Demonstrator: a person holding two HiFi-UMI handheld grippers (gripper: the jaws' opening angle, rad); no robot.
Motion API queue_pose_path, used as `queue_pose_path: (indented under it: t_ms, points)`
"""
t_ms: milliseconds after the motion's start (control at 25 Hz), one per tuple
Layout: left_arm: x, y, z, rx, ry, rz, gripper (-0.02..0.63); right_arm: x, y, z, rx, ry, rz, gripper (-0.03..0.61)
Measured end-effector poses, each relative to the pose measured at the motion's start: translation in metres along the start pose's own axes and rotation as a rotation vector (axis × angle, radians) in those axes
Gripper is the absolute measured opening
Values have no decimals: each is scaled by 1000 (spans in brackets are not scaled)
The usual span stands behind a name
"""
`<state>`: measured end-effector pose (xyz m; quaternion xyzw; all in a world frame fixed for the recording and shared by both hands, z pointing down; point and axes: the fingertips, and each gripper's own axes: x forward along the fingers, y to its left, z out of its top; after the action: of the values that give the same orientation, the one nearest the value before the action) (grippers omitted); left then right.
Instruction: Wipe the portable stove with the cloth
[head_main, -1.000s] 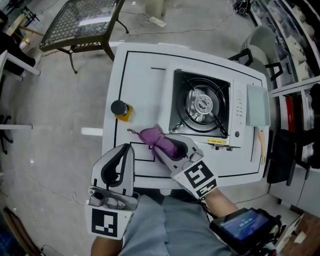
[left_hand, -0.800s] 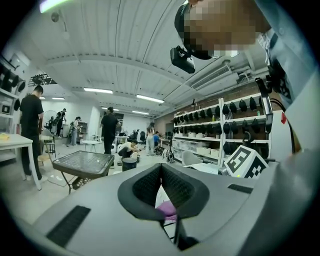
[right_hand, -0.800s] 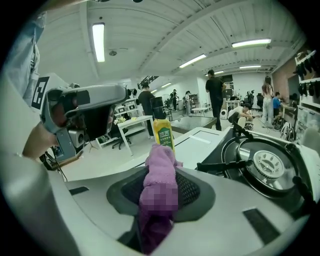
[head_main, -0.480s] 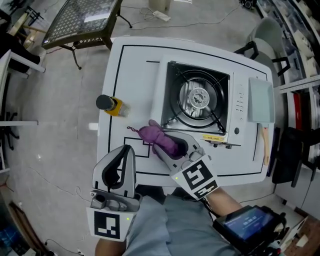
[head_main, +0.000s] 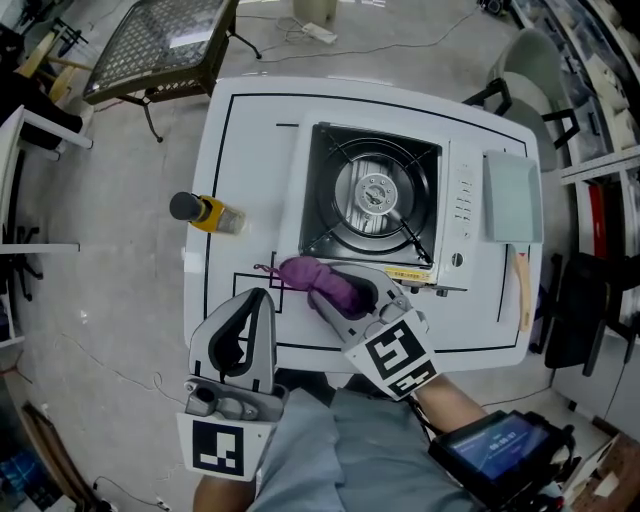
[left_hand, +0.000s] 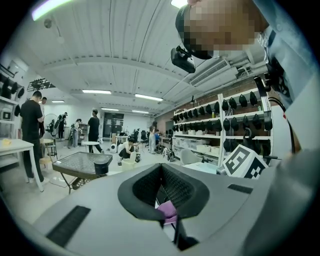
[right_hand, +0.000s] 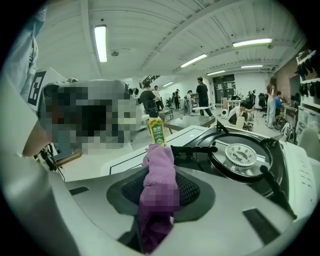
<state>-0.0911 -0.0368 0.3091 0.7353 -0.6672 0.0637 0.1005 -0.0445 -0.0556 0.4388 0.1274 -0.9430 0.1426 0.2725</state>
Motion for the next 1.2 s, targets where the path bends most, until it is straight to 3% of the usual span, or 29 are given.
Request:
queue_pose_path:
  t_ms: [1200]
  points:
    - [57,-111,22,67,-6,-151,18,-101,-81,-49,85,11,-132,144]
